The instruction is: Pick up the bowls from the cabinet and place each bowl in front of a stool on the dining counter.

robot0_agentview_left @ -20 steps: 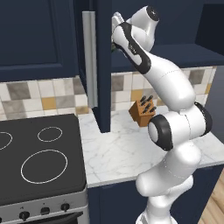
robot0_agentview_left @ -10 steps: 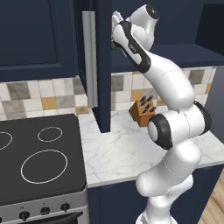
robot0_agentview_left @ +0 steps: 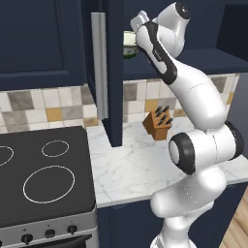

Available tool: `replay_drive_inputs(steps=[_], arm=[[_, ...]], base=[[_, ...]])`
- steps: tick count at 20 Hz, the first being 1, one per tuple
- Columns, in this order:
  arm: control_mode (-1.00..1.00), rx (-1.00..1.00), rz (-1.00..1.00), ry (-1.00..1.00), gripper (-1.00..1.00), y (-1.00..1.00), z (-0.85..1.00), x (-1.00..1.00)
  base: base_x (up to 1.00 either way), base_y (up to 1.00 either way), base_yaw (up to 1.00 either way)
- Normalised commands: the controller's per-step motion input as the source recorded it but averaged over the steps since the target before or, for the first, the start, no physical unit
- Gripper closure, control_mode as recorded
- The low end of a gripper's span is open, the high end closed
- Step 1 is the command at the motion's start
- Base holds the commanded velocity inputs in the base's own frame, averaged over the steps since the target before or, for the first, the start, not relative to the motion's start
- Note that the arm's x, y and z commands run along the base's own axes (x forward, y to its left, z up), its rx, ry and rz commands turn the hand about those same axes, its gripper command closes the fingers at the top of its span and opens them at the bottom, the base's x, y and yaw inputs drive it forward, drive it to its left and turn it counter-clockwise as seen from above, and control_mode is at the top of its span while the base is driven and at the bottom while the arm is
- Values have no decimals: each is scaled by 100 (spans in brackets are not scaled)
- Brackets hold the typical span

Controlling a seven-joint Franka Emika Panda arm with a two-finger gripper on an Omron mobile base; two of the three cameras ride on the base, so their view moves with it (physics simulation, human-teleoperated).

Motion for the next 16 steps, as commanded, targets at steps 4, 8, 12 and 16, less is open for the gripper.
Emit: replay_drive_inputs(steps=[4, 8, 12, 16], arm=[[-100, 5, -16, 0, 100, -61, 0, -75], [-100, 4, -17, 0, 100, -59, 0, -98], [-100, 2, -15, 0, 100, -39, 0, -100], [-100, 0, -4, 0, 100, 0, 0, -100]], base=[[0, 0, 0], [0, 0, 0], [0, 0, 0], [0, 0, 0]])
